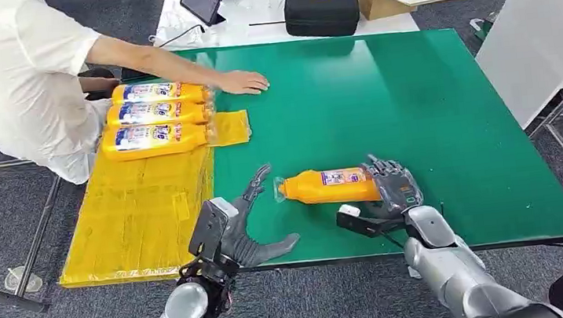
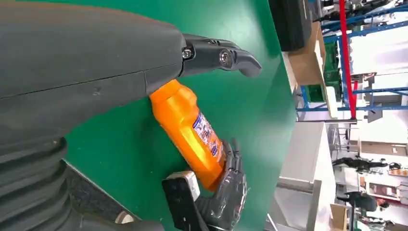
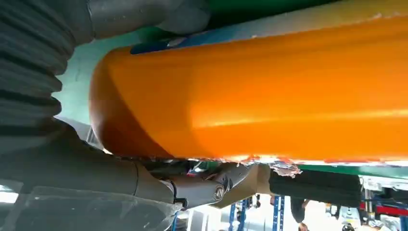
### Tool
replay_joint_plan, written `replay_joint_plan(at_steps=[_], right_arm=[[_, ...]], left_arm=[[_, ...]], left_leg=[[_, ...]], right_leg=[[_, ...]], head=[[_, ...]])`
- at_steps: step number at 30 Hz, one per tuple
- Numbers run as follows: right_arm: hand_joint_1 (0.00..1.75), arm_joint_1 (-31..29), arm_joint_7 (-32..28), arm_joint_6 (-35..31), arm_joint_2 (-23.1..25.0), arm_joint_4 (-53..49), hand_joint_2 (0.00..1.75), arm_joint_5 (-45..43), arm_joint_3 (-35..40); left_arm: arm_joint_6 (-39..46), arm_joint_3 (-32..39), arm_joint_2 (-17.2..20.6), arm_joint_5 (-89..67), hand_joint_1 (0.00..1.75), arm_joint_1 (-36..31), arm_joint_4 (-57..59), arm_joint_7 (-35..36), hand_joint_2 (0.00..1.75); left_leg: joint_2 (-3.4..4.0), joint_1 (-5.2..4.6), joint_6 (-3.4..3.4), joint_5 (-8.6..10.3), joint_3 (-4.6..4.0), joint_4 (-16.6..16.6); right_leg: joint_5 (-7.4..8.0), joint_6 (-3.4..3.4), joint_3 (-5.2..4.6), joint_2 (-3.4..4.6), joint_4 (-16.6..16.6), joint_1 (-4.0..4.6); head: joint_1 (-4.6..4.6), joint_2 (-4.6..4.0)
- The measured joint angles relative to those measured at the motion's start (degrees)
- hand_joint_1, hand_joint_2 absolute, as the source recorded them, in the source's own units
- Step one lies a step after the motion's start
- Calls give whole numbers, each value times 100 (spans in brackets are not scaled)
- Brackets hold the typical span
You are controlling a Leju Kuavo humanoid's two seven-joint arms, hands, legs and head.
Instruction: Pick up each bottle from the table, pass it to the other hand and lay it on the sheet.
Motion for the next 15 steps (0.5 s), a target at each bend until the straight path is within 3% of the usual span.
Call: replay_joint_plan(at_steps=[15], right_arm=[[175,15,-557,205,-17,13,175,-765,-326]], left_arm=[[0,0,35,63,0,-13,0,4,175]], left_leg=[[1,0,-1,-1,10,0]], right_leg=[[0,0,8,0,0,1]], head=[[-2,0]])
